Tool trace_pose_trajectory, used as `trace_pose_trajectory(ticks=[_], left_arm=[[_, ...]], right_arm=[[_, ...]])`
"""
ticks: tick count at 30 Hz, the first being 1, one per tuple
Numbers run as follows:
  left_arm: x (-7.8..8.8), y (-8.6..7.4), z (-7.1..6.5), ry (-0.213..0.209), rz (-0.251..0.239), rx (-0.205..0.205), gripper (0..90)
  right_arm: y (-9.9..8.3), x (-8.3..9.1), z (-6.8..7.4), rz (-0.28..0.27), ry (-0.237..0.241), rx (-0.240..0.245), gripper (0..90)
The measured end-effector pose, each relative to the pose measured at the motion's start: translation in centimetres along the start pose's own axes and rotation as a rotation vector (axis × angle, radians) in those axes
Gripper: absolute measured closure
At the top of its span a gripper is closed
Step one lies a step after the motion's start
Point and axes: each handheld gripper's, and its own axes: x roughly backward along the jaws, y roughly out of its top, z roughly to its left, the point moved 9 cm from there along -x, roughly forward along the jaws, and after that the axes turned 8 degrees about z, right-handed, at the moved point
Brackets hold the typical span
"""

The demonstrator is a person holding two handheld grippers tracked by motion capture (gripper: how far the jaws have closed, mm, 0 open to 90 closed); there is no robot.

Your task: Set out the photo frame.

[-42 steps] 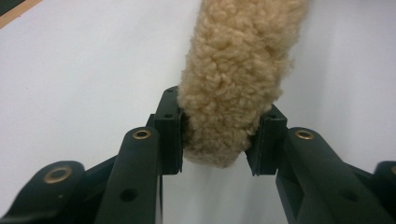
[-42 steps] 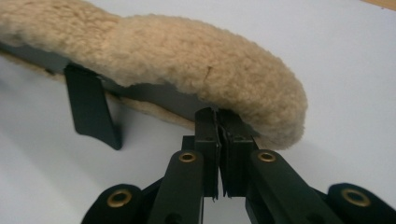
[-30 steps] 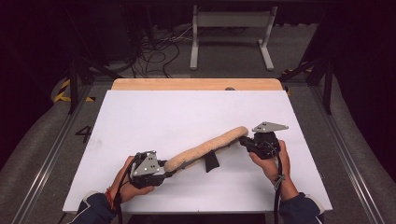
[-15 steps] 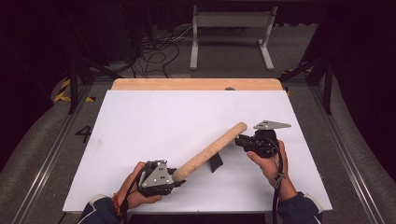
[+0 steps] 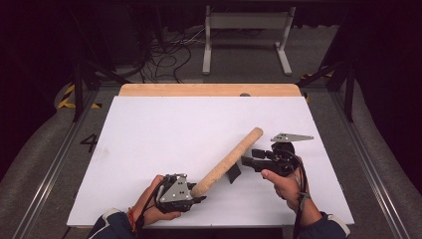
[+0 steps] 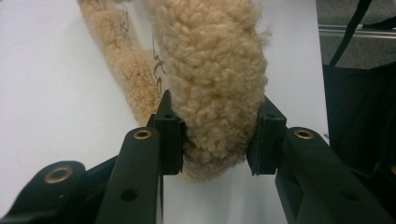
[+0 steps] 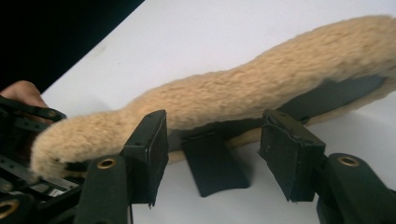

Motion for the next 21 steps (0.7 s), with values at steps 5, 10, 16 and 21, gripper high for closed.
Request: trace_pose_trajectory(ticks=[5, 10, 16, 21], left_arm=[[-0.2, 0.3, -0.3, -0.003, 0.006, -0.007, 63.8], [-0.5, 0.6, -0.6, -0.017, -0.01, 0.001, 63.9], [-1.0, 1.2, -1.1, -0.025, -0.008, 0.002, 61.7], [-1.7, 2.0, -1.6, -0.026, -0.019, -0.001, 58.5]], right_arm=[[0.3, -0.5, 0.7, -0.008, 0.02, -0.036, 36.3], [0.6, -1.1, 1.4, -0.006, 0.03, -0.085, 30.6], [1.3, -2.0, 1.9, 0.011, -0.006, -0.118, 24.1], [1.9, -2.3, 1.8, 0.024, -0.063, -0.14, 23.5]])
